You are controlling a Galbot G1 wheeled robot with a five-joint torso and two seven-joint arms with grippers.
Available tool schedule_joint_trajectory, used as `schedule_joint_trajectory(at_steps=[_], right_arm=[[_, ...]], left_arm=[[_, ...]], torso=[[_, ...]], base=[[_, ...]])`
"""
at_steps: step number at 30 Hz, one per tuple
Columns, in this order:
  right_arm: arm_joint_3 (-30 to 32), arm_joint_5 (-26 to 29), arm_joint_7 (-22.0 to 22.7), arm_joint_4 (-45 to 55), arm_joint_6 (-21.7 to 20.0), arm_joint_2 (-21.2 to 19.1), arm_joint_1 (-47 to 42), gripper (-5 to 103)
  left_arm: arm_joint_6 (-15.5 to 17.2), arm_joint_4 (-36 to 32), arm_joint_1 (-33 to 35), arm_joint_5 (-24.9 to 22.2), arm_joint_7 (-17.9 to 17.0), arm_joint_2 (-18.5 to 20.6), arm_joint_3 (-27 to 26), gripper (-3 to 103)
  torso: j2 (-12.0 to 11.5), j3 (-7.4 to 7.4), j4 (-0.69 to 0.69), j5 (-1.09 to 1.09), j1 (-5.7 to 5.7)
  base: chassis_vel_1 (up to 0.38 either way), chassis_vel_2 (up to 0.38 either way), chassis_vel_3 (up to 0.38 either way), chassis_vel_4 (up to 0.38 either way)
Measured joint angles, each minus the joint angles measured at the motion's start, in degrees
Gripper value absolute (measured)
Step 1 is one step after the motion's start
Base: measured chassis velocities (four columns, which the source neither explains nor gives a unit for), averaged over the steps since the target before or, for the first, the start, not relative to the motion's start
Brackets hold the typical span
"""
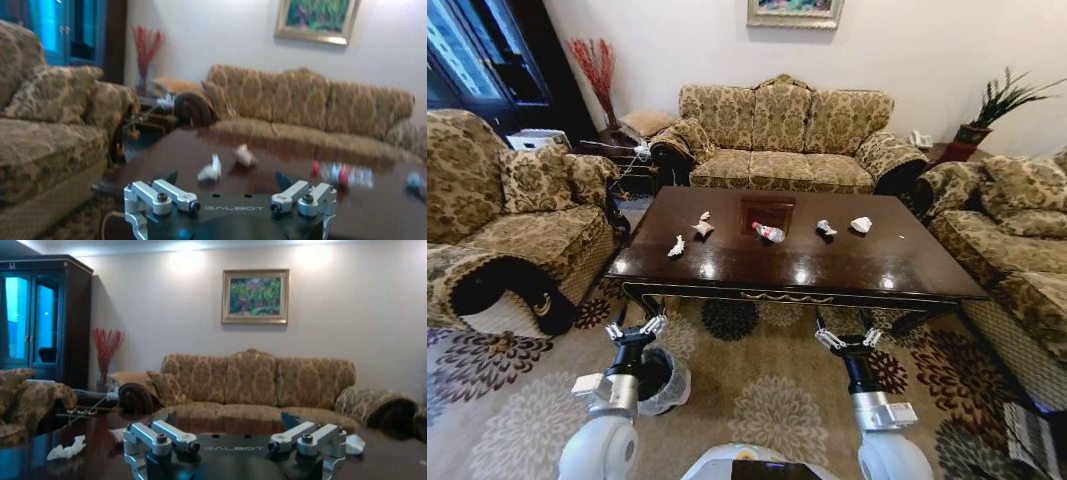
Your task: Move to the front of the table and place the trash on the table into the trash bin.
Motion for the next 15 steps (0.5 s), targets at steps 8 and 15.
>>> schedule_joint_trajectory(at_steps=[8, 15], right_arm=[[1.2, 4.5, 0.2, -1.2, -1.2, -1.6, 0.1, 100], [2.0, 6.3, 0.5, 1.2, -1.5, -0.6, 0.0, 100]], left_arm=[[2.6, 5.0, -0.5, -0.5, 0.3, -3.9, -0.8, 100], [-0.6, 4.2, 2.1, 0.4, 1.8, -4.7, -1.9, 100]], torso=[[0.0, 0.01, 0.01, 0.02, 0.01], [0.0, 0.0, 0.0, 0.0, -0.01]], base=[[-0.042, -0.025, 0.025, 0.02], [0.0, 0.0, 0.0, 0.0]])
